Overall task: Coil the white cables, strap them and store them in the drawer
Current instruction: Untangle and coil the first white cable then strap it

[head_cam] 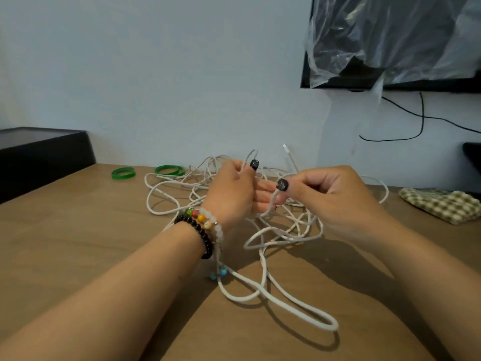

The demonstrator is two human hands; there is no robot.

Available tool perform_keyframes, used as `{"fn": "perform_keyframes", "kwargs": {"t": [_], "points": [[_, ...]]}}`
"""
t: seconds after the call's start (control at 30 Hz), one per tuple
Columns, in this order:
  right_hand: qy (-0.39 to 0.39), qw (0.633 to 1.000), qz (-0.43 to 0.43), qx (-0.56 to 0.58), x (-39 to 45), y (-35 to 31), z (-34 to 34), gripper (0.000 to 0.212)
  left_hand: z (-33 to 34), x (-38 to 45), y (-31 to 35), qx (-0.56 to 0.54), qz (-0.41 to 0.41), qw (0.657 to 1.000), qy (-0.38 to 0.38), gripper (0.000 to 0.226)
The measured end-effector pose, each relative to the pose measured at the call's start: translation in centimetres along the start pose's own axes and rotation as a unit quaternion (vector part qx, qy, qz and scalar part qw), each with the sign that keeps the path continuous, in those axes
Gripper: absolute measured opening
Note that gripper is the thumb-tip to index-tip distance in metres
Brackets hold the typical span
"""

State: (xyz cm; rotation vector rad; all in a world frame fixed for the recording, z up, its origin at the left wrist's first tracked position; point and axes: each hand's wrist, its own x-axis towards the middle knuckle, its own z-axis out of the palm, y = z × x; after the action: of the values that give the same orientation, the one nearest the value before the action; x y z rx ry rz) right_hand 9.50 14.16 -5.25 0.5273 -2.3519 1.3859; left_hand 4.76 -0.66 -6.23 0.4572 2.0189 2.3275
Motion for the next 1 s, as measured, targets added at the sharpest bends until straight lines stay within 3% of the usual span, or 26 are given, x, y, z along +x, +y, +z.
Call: {"fn": "perform_keyframes", "kwargs": {"t": [0.13,0.37,0.5,1.0], "points": [[0.054,0.998,-0.029,0.018,0.0,-0.1,-0.8,0.02,0.3,-0.3,-0.2,0.047,-0.025,0.997,-0.051,0.023],[0.064,0.997,-0.043,0.018,-0.1,-0.2,-0.4,0.016,0.0,-0.1,-0.2,0.097,-0.018,0.993,-0.06,0.035],[0.07,0.997,-0.041,0.004,-0.1,0.0,-0.2,0.005,0.2,-0.5,-0.2,0.071,-0.02,0.995,-0.065,0.032],[0.123,0.99,-0.057,-0.043,0.0,0.9,0.4,0.008,0.4,-0.6,-0.8,0.0,-0.074,0.984,-0.161,0.033]]}}
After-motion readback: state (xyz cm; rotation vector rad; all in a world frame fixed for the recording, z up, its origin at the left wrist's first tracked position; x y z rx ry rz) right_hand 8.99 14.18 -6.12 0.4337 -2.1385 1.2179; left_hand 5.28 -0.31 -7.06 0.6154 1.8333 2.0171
